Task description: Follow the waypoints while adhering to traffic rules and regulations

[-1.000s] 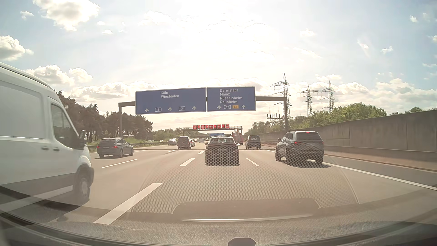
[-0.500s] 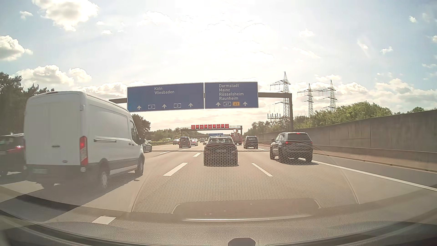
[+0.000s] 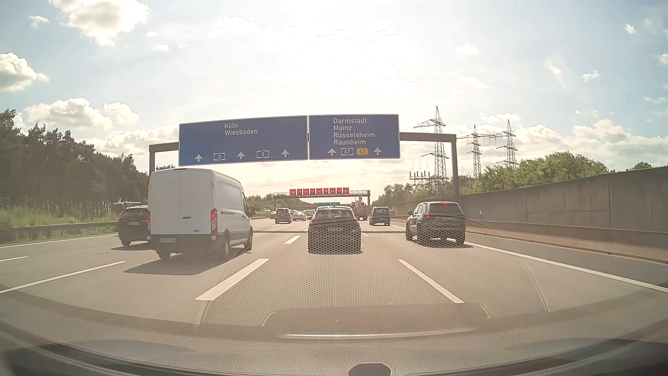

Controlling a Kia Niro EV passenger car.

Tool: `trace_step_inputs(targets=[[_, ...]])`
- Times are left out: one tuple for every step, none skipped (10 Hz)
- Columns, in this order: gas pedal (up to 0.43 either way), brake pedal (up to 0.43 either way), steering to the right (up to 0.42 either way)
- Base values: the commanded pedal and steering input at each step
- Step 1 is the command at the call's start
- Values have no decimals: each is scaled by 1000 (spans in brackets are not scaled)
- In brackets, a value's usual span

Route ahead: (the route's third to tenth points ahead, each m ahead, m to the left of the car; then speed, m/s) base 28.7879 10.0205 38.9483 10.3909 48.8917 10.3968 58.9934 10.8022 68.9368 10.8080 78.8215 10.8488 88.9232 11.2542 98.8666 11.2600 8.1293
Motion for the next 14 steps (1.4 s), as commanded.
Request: trace_step_inputs(targets=[[0,0,-5],[0,0,-4],[0,0,-4],[0,0,-4],[0,0,-4],[8,0,-4],[20,0,-4],[28,0,-5],[28,0,-5],[28,0,-5],[28,0,-5],[28,0,-5],[28,0,-7],[59,0,-8]])
